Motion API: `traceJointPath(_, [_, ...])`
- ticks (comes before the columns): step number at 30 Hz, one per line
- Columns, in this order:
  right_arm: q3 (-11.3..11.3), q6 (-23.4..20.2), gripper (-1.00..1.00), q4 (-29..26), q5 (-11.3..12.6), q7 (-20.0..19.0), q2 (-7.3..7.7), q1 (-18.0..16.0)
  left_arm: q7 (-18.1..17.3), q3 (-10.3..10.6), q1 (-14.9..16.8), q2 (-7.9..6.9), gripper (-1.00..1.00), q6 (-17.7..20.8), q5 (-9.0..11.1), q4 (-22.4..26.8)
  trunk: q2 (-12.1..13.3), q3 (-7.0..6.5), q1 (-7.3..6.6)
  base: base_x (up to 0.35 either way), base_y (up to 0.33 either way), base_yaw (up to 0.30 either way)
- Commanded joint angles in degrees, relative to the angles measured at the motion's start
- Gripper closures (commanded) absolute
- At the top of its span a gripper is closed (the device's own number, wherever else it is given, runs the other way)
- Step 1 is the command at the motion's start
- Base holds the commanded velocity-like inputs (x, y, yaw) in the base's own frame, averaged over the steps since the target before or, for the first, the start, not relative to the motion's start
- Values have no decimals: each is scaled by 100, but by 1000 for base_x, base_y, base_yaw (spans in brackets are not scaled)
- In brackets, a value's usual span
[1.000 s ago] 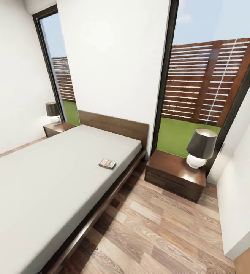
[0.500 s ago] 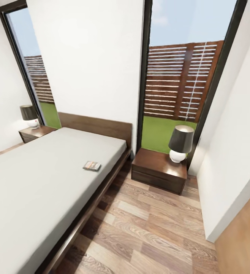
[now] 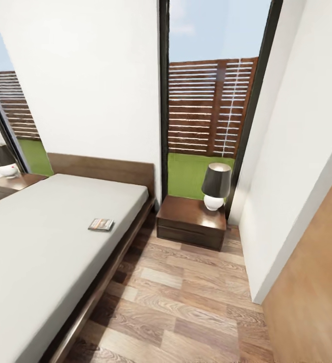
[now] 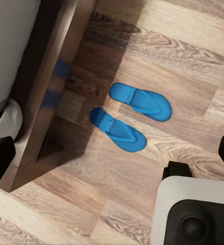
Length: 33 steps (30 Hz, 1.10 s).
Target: In the bedroom, move the book from the bed onto either nightstand, and place the two sandals side by side next to the bed.
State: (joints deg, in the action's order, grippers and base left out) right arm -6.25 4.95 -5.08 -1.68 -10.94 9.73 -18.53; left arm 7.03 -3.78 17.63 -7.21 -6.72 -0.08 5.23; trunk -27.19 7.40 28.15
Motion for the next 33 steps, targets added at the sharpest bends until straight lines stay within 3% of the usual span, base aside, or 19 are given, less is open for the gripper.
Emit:
traceJointPath(1, [-35, 24, -100, 7, -19, -5, 2, -8, 0, -35, 4, 1, -100, -23, -1, -4, -10, 11, 3, 0, 0, -218])
traceJointPath(25, [-35, 24, -100, 7, -25, -5, 2, -9, 0, -30, 4, 1, -100, -23, -14, -1, -10, 11, 3, 32, -1, -41])
traceJointPath(33, [-35, 24, -100, 7, -21, -5, 2, -10, 0, -21, 4, 6, -100, -23, -24, 2, -10, 11, 3, 103, -16, -179])
